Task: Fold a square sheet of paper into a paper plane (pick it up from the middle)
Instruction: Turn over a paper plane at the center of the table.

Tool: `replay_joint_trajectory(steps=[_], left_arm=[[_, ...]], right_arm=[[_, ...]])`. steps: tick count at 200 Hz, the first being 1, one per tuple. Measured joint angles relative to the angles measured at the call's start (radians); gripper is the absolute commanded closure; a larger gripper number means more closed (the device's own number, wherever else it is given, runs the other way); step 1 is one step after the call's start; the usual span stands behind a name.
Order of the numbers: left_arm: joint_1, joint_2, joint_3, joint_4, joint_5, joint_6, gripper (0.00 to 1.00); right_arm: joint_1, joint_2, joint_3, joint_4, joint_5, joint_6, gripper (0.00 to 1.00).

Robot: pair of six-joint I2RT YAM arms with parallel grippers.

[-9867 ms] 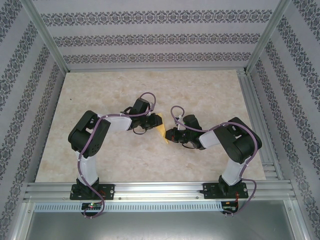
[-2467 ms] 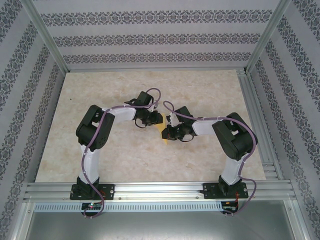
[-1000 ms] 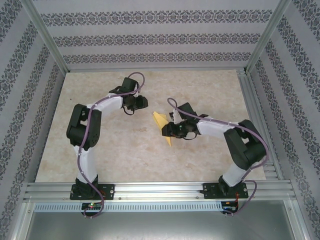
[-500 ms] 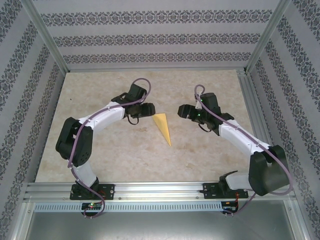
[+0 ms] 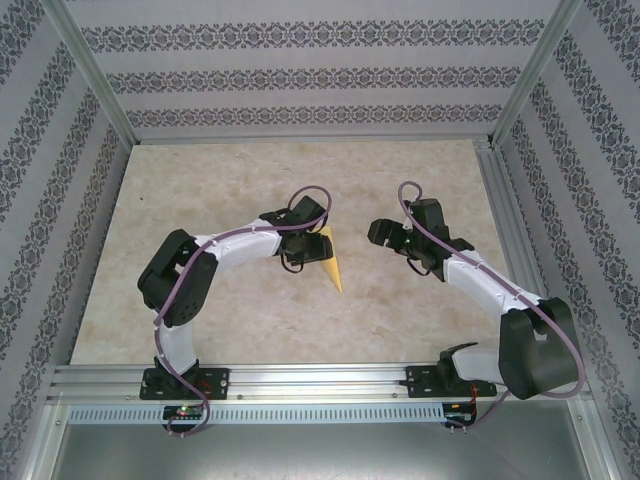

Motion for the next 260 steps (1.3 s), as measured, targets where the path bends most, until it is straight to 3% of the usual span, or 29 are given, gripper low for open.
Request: replay_joint_trajectory(steps=[82,210,260], left_arm=[[0.0,0.003,0.0,0.04,-0.015,-0.074,1.0],[0.0,-0.072,0.025,0.234,0.171,0.062,1.0],[0.01,-0.031,0.015,0.321,0.211,0.062,1.0]], right_arm=[[0.0,0.0,0.0,0.006,-0.001,0.019,0.17],[-0.007,-0.07,0.0,0.018,-0.063,0.043,0.19],[-0.004,-0.068,0.0,0.02,-0.092,0.046,0.27]])
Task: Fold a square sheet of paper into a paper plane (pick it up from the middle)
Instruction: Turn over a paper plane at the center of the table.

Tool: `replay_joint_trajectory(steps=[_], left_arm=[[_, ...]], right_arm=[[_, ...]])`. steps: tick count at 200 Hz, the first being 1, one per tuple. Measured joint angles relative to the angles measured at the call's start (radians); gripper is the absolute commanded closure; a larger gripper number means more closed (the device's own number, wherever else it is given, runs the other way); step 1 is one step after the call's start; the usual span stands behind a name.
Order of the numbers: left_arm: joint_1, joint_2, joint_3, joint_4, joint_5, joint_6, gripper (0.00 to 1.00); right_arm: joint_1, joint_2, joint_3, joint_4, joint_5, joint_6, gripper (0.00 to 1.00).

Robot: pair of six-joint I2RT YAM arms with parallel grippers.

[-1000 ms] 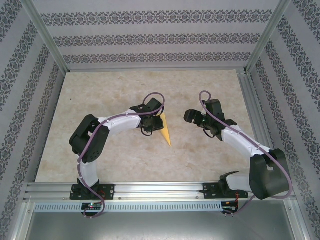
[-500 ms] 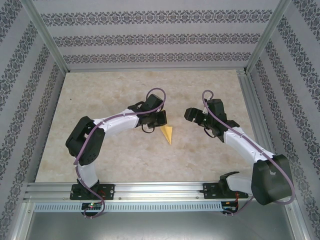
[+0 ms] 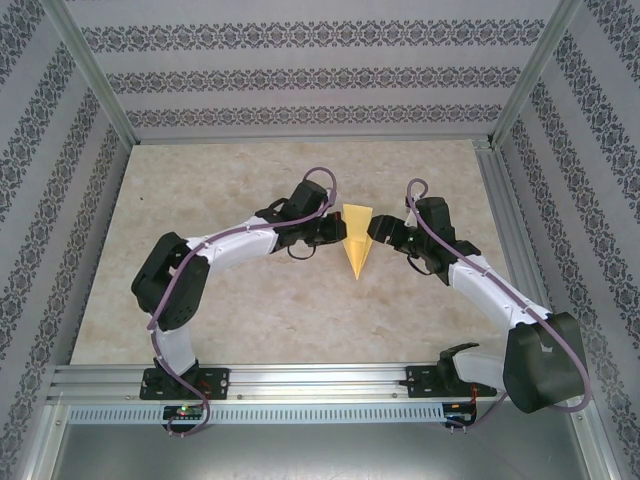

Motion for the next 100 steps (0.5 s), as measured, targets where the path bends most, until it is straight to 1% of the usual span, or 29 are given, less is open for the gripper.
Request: replay_joint_trajectory(steps=[24,61,77,100], left_arm=[[0.017,0.034,-0.047,0.043,0.015,-0.001,1.0],[0.051,0.072,-0.123,0.093,0.037,-0.006,1.0],[0.063,0.073,-0.146,0.112,0.042,-0.013,1.0],[0.075,0.073,-0.177,0.156,0.058,-0.026,1.0]], right_arm=[[0.022,0.022,0.0,-0.001,0.002,-0.002,0.32],[0.107,0.088,0.01,-0.031,0.022,-0.005,0.43],[0.139,0.128,0.029,-0.045,0.038,-0.005,0.45],[0.188,0.183,0.063,-0.063,0.066,-0.005,0.47]])
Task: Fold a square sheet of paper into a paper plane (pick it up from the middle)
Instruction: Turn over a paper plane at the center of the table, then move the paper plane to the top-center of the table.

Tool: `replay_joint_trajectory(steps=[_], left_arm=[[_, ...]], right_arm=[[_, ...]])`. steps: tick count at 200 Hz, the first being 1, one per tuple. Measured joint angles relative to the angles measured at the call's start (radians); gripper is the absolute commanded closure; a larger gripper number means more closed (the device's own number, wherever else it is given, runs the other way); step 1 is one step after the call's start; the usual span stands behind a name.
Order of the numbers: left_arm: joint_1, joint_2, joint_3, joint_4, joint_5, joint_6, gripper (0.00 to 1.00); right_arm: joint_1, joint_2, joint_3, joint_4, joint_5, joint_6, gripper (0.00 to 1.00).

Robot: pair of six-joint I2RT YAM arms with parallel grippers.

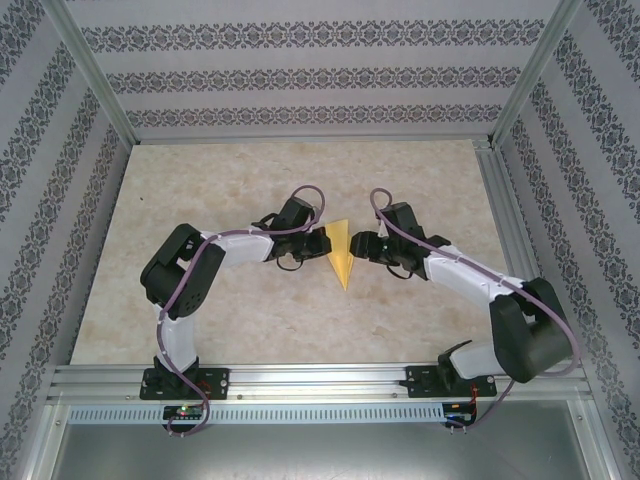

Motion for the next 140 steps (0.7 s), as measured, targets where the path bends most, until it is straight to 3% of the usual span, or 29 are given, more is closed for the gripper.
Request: replay_joint_trajectory(steps=[22,70,140], left_arm=[[0.014,0.0,-0.027,0.026,0.006,-0.01,1.0],[0.02,0.0,-0.043,0.049,0.011,-0.021,0.98],[0.02,0.0,-0.043,0.056,0.018,-0.023,0.97]], right_arm=[[0.047,0.048,0.04,-0.02,0.025,-0.001,0.48],[0.106,0.133,0.103,-0.05,0.048,-0.027,0.61],[0.133,0.243,0.161,-0.072,0.05,-0.045,0.65]])
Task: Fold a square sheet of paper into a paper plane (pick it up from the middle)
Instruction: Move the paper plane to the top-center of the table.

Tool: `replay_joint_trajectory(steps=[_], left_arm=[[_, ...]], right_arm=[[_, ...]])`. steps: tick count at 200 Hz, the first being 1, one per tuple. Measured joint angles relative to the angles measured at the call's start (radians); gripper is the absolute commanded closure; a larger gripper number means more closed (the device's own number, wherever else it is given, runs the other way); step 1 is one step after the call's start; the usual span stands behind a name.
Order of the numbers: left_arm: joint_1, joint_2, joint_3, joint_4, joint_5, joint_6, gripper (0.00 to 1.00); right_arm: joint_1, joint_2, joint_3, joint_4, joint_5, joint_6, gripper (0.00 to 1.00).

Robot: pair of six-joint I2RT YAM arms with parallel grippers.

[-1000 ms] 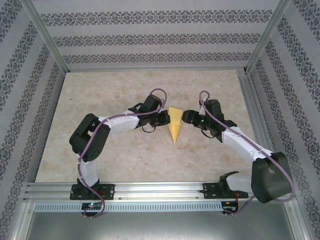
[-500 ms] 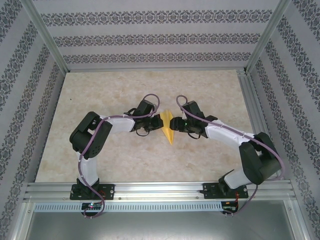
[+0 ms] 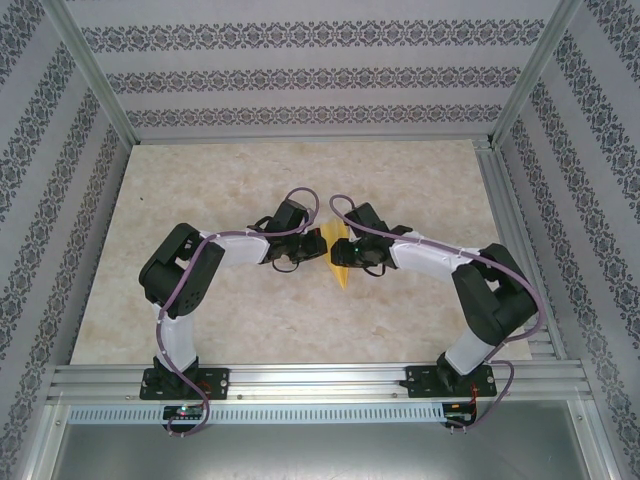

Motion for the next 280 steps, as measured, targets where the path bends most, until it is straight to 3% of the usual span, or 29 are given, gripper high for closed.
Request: replay_joint_trajectory(steps=[45,115,175,214,253,280], left_arm=[[0.0,0.0,0.0,0.0,0.003,0.0,0.94],[0.011,-0.003,-0.013,-0.001,0.0,-0.004,0.77],[0.051,-0.064,-0.063,-0.04,-0.021,-0.003,0.68],[0.097,-0.152,-0.079,-0.108,-0.064,0.006,0.57],[0.143,-0.247,-0.081,-0.214,-0.147,0.03,0.42],[0.17,-0.294,-0.083,-0.284,-0.199,0.042,0.3]], right_arm=[[0.013,0.04,0.026,-0.022,0.03,-0.007,0.68],[0.037,0.088,0.066,-0.075,0.11,-0.008,0.8],[0.071,0.13,0.122,-0.124,0.18,-0.007,0.76],[0.079,0.155,0.145,-0.155,0.214,-0.007,0.78],[0.079,0.163,0.163,-0.177,0.234,-0.003,0.9],[0.08,0.163,0.184,-0.195,0.247,-0.004,0.92]])
